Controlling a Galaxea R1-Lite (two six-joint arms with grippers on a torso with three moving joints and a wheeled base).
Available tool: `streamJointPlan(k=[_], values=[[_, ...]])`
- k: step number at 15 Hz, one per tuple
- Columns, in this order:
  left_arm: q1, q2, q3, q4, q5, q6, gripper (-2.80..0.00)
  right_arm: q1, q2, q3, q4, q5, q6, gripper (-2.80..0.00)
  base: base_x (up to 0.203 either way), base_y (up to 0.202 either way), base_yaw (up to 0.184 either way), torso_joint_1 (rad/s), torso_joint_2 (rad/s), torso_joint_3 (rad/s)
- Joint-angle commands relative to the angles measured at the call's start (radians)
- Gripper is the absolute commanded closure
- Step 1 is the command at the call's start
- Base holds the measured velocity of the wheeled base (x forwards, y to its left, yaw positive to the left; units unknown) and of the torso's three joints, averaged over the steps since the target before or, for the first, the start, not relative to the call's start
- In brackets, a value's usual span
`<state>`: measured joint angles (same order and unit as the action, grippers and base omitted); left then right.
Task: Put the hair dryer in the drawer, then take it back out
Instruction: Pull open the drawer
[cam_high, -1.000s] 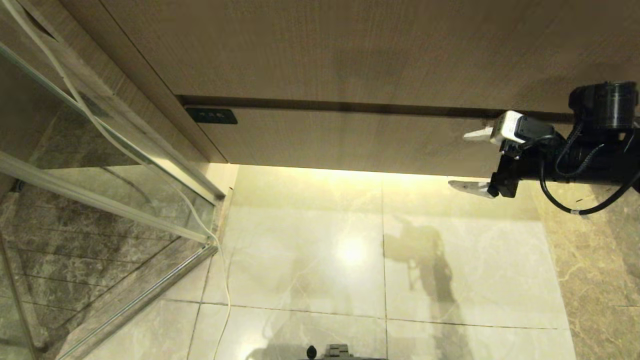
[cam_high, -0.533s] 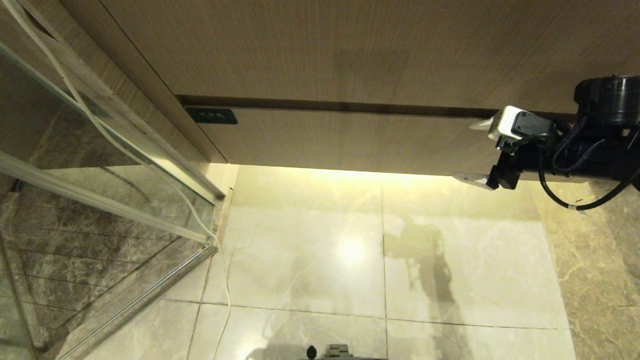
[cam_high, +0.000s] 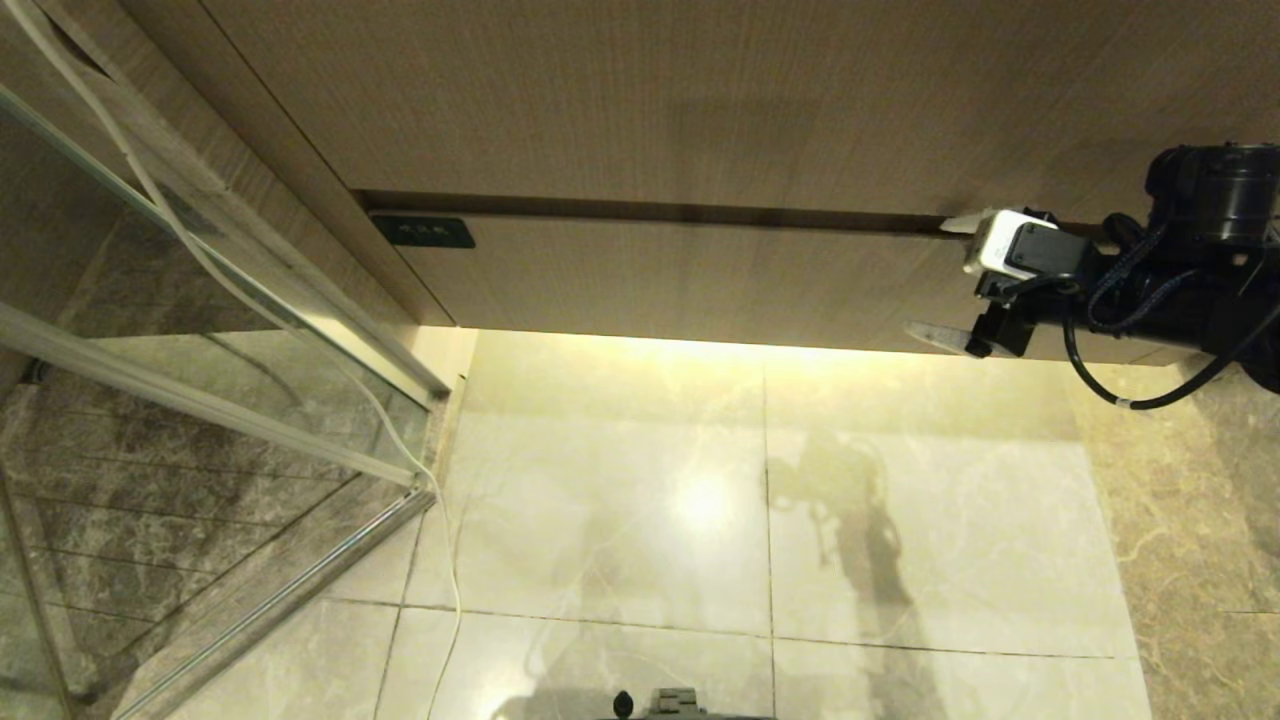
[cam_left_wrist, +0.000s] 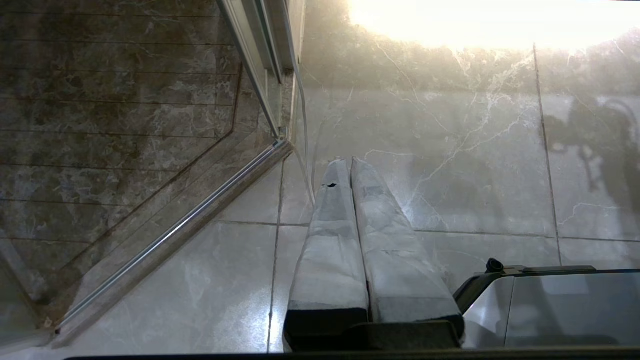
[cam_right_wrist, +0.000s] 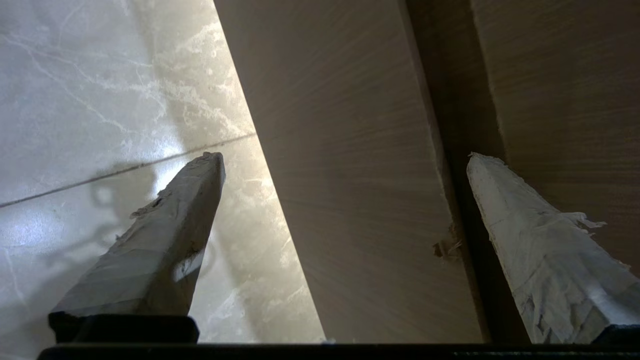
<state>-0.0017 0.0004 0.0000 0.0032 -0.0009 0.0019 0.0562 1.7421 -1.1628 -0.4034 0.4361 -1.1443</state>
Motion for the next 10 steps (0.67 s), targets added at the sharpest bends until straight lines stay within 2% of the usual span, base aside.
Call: streamJointPlan(k=[1, 10], values=[[0.000, 0.000, 0.001, 0.000, -0.001, 0.001, 0.00, -0.001, 0.019, -0.005, -0.007, -0.011, -0.005, -2.80, 0.000, 0.000, 0.000, 0.000, 0.00, 0.000], [0.000, 0.000, 0.002, 0.000, -0.001, 0.001, 0.00, 0.002, 0.110, -0.043, -0.020, -0.046, 0.006, -2.80, 0.000, 0.000, 0.000, 0.000, 0.00, 0.000]])
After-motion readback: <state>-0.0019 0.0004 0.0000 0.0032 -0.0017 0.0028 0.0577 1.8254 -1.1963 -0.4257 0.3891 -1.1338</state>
